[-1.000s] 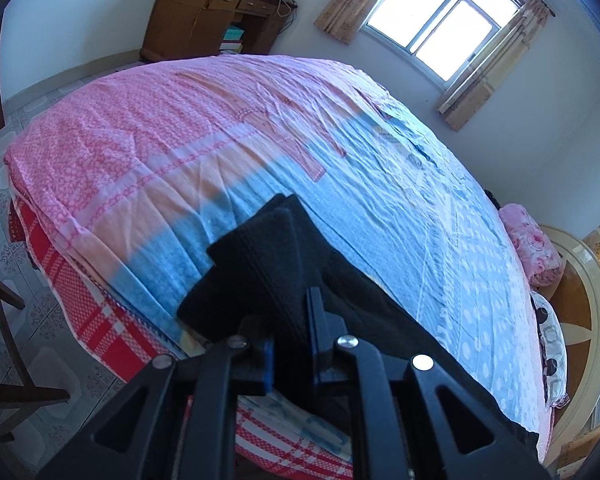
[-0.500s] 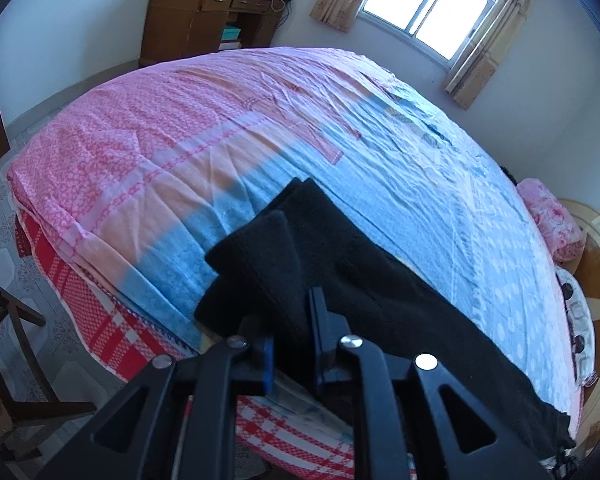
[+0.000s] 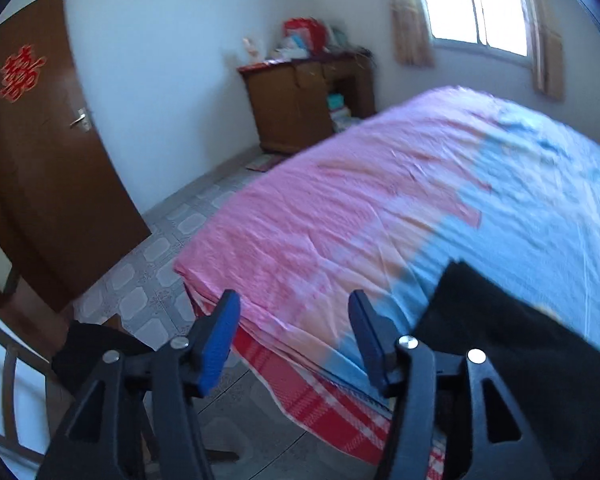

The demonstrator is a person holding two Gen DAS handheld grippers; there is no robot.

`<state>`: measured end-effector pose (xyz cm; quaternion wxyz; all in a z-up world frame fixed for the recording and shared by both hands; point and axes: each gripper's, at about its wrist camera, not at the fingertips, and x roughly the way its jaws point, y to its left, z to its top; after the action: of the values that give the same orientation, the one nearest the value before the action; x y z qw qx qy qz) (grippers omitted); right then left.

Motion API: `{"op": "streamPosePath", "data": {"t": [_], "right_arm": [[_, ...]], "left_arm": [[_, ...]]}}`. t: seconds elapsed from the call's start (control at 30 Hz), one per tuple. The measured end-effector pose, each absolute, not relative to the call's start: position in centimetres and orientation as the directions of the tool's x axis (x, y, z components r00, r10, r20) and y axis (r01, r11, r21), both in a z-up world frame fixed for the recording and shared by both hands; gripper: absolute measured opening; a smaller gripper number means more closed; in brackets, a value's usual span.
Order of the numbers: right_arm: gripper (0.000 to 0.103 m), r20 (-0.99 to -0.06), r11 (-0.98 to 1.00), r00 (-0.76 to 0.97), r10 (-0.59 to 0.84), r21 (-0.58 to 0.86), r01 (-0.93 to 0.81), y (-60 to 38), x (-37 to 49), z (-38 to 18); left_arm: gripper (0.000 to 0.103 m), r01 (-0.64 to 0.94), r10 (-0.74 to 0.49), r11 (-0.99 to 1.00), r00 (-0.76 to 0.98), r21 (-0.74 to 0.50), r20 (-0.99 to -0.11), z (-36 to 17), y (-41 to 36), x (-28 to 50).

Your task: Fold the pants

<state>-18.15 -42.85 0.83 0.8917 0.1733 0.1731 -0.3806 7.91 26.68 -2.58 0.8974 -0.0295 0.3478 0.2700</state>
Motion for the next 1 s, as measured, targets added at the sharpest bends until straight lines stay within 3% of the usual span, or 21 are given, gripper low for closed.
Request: {"op": "streamPosePath", "data": {"t": [0.1, 0.2, 0.33, 0.43, 0.6, 0.77, 0.93, 1.0], "right_arm": [[0.01, -0.454, 0.833, 0.785, -0.421, 0.148, 0.533, -38.5, -13.2, 1.3], [0.01, -0.512, 0.935, 0.843, -0.165, 0.192, 0.299, -33.8, -7.8, 0.6], [0.01, -0.583, 0.938, 0.784, 0.212, 0.347, 0.004, -26.4, 0.1, -1.0], [0.01, -0.608, 0.927, 0.725, 0.324, 0.358, -0.114, -20.1, 3.3, -2.6], [0.01, -0.613, 0.889, 0.655, 0.441, 0.397, -0.228, -13.2, 6.5, -4.8], [0.01, -0.668, 0.895, 0.595, 0.447, 0.334, -0.296, -9.0, 9.5, -7.8], [0.01, -0.744, 0.92, 0.542, 0.39, 0.304, -0.246, -7.3, 12.5, -11.1], [0.011, -0.723, 0.906, 0.548, 0.421, 0.362, -0.218, -8.0, 13.0, -11.9]], "left_arm": [[0.059, -0.412, 0.335, 0.911, 0.696, 0.029, -0.635, -1.5, 25.5, 7.6], [0.059, -0.265, 0.244, 0.962, 0.732, 0.064, -0.636, -1.8, 21.8, 8.5], [0.059, -0.071, 0.05, 0.997, 0.722, -0.002, -0.69, -3.7, 16.8, 10.9], [0.059, -0.048, 0.049, 0.999, 0.696, 0.021, -0.716, -5.0, 15.2, 12.5], [0.059, -0.086, 0.07, 0.996, 0.657, 0.019, -0.751, -7.3, 15.7, 14.3], [0.059, -0.143, 0.107, 0.99, 0.647, 0.018, -0.755, -9.0, 17.3, 14.9], [0.061, -0.167, 0.178, 0.982, 0.67, 0.087, -0.72, -9.8, 17.1, 15.3], [0.064, -0.167, 0.209, 0.977, 0.694, 0.129, -0.688, -10.5, 17.1, 15.6]]}}
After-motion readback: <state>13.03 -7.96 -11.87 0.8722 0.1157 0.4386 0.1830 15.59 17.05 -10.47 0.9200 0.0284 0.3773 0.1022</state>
